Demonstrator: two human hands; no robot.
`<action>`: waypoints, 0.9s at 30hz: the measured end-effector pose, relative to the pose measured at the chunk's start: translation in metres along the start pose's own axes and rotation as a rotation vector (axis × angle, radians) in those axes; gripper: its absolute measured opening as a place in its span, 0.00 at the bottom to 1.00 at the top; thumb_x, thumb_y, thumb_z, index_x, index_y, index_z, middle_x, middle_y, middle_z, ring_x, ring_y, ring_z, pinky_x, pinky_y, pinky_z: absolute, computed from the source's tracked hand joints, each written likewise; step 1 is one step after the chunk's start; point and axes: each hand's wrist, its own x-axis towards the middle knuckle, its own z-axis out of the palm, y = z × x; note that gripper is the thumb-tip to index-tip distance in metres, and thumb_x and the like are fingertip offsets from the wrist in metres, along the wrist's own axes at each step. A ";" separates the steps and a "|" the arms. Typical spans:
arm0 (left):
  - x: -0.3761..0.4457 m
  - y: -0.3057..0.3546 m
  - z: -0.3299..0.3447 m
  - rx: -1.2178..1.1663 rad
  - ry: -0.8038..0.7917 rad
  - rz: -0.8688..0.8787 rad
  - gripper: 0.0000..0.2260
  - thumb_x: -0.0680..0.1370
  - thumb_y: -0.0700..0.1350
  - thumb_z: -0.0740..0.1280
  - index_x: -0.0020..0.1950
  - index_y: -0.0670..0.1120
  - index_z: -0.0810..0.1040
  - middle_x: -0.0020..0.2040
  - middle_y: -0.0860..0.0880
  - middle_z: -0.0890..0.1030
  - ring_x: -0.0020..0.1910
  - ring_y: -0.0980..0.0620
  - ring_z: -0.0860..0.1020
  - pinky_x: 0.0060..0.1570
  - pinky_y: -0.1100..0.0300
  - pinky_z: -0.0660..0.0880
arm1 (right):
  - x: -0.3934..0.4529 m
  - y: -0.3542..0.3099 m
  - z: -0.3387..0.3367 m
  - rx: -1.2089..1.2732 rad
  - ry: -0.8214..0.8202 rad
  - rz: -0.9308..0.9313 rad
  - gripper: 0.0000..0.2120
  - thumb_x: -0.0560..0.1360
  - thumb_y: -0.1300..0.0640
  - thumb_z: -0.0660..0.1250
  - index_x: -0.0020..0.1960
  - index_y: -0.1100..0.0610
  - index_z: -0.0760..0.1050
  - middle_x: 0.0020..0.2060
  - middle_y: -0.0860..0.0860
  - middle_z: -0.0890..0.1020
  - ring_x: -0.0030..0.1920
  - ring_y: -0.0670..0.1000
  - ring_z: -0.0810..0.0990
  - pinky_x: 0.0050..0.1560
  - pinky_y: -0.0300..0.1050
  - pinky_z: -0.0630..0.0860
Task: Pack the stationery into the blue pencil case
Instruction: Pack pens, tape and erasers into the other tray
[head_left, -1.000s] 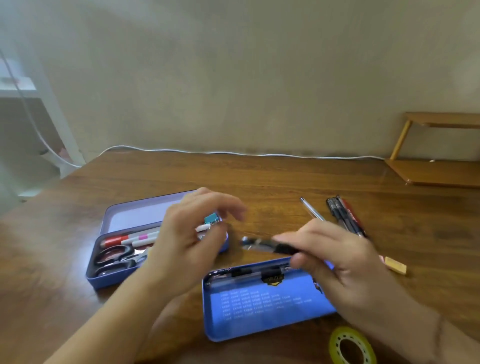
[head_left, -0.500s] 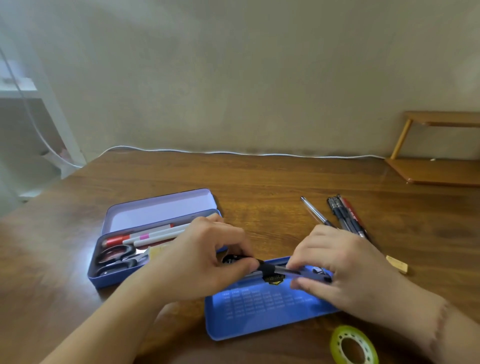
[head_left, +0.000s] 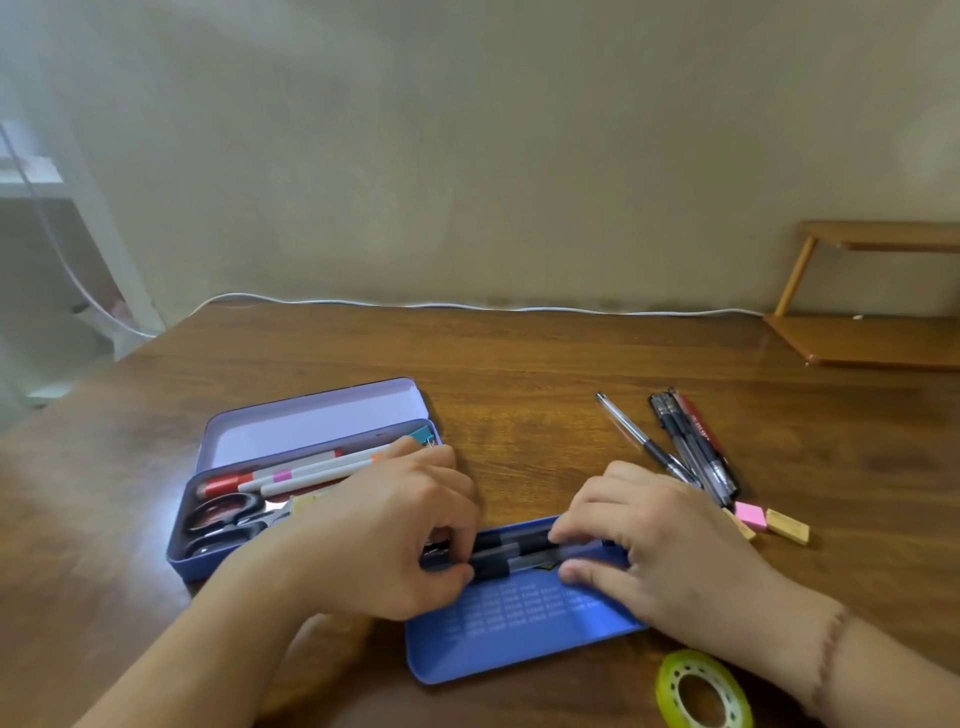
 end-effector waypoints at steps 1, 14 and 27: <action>-0.001 0.000 0.000 0.003 0.004 -0.007 0.06 0.71 0.55 0.70 0.37 0.55 0.79 0.38 0.62 0.75 0.45 0.63 0.68 0.48 0.64 0.65 | 0.000 0.001 0.000 0.004 0.004 0.012 0.08 0.69 0.43 0.73 0.46 0.44 0.82 0.39 0.38 0.80 0.41 0.41 0.74 0.38 0.39 0.74; 0.000 -0.001 0.001 -0.026 0.037 -0.013 0.05 0.73 0.58 0.68 0.45 0.59 0.77 0.40 0.63 0.75 0.46 0.63 0.69 0.48 0.59 0.69 | 0.006 0.062 -0.019 -0.374 0.021 0.679 0.16 0.73 0.37 0.66 0.55 0.44 0.81 0.47 0.43 0.77 0.47 0.45 0.72 0.30 0.39 0.64; 0.002 -0.011 0.000 -0.170 0.583 -0.288 0.03 0.73 0.44 0.67 0.42 0.50 0.80 0.34 0.55 0.75 0.36 0.56 0.73 0.36 0.61 0.70 | -0.003 0.018 -0.028 0.283 0.132 0.168 0.05 0.69 0.51 0.74 0.41 0.42 0.80 0.41 0.39 0.81 0.43 0.44 0.79 0.38 0.31 0.71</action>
